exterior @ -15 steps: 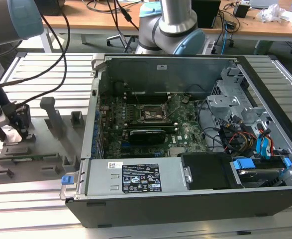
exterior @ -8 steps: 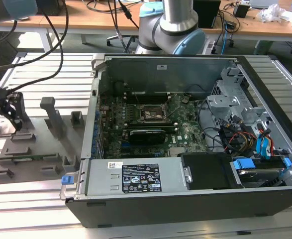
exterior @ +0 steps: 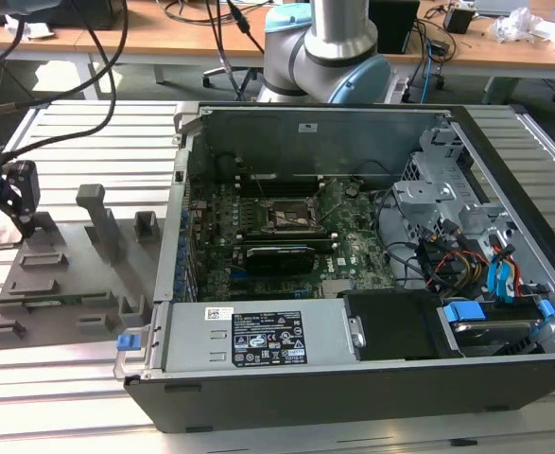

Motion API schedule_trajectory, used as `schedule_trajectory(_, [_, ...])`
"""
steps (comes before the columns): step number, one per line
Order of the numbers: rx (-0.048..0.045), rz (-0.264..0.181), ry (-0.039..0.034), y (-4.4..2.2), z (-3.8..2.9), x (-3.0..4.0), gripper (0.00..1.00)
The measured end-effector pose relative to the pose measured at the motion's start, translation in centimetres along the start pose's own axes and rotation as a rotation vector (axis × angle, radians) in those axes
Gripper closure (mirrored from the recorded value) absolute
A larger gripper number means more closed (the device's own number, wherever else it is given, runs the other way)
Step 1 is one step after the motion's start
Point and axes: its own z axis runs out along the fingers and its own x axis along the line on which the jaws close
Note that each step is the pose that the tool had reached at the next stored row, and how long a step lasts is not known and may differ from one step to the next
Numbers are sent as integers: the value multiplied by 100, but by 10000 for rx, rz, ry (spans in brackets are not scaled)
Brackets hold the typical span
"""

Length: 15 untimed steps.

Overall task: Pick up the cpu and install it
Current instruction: 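Pick up the cpu and move it towards the insertion slot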

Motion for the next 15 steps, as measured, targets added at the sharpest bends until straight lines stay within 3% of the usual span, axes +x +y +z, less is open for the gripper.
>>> schedule_trajectory(5, [0,0,1,-7,-162,-4,45])
schedule_trajectory(15, [0,0,0,-19,-410,-10,45])
